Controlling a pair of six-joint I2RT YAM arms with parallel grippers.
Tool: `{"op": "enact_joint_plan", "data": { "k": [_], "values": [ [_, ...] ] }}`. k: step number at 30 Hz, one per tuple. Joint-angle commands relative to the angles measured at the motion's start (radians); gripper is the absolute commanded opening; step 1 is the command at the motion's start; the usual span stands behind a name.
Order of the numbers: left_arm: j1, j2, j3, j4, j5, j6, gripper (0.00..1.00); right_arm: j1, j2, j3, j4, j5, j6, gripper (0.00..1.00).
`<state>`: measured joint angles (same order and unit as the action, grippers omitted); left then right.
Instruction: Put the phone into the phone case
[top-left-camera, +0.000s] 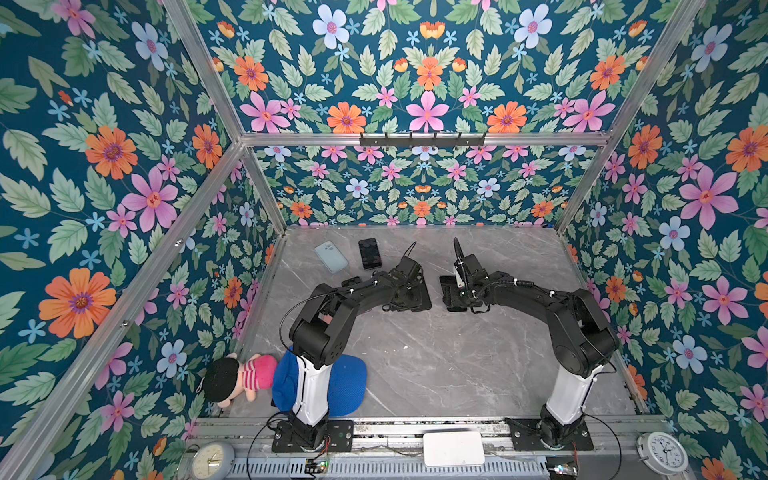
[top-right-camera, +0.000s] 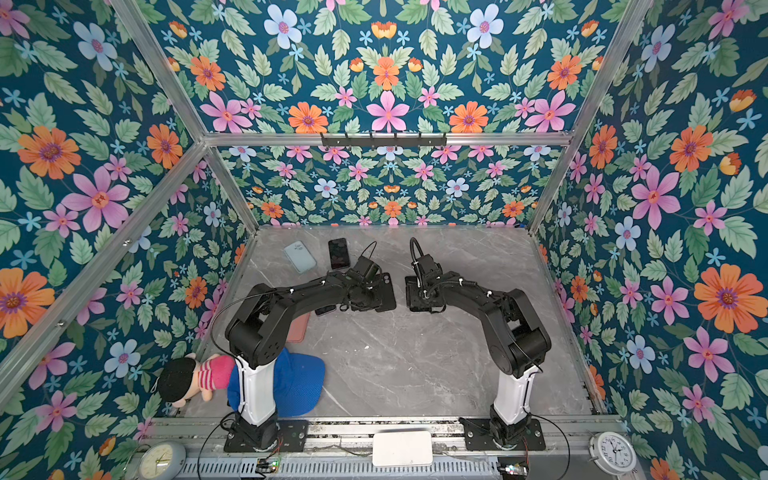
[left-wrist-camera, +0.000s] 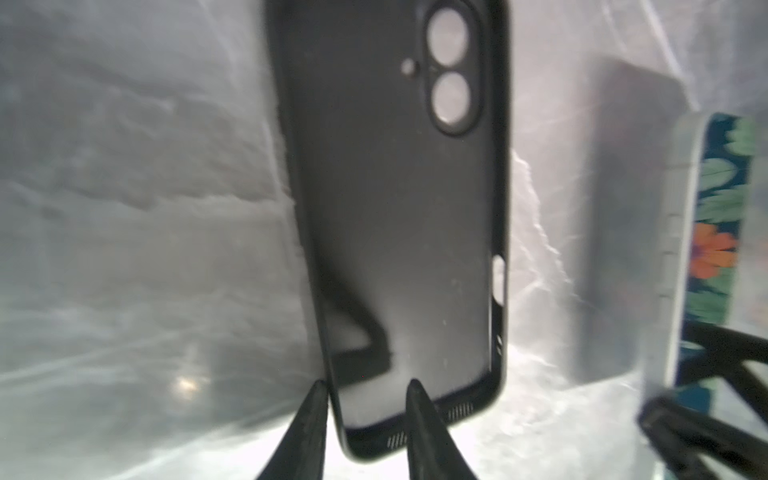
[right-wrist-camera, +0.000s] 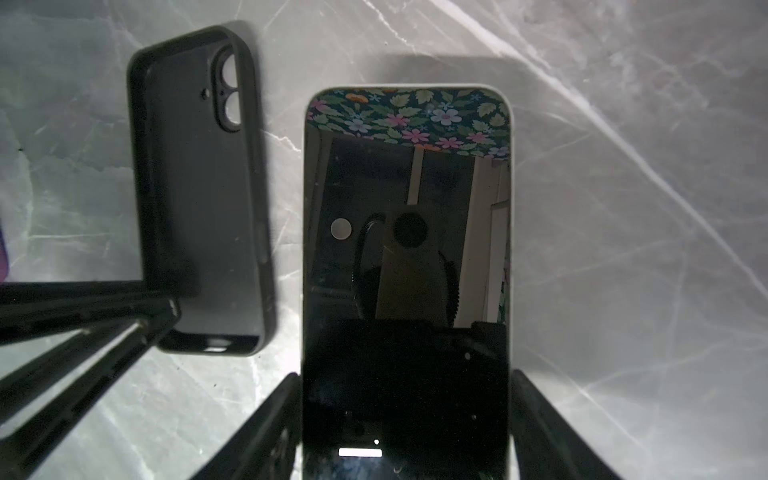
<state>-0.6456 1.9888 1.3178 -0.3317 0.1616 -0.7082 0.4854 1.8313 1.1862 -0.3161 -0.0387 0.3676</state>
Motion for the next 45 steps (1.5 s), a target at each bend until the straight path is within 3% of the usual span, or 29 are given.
{"op": "enact_joint_plan", "data": {
  "k": [1,9,16,25,45],
  "values": [
    [-0.007,-0.01,-0.01,0.063,0.057,-0.042,0.34,0.001,-0.017,-0.011,0.06,-0.017,-0.003,0.56],
    [0.015,-0.087,-0.088,0.127,0.128,-0.022,0.36,0.008,-0.059,-0.078,0.143,-0.034,-0.021,0.56],
    [0.09,-0.12,-0.124,0.208,0.288,0.06,0.41,0.04,-0.048,-0.096,0.17,-0.009,-0.054,0.56],
    [0.184,-0.109,-0.136,0.355,0.5,0.031,0.48,0.077,-0.051,-0.106,0.185,-0.002,-0.087,0.55],
    [0.198,0.019,-0.108,0.538,0.613,-0.034,0.54,0.107,-0.095,-0.132,0.219,-0.053,-0.094,0.55]
  ]
}}
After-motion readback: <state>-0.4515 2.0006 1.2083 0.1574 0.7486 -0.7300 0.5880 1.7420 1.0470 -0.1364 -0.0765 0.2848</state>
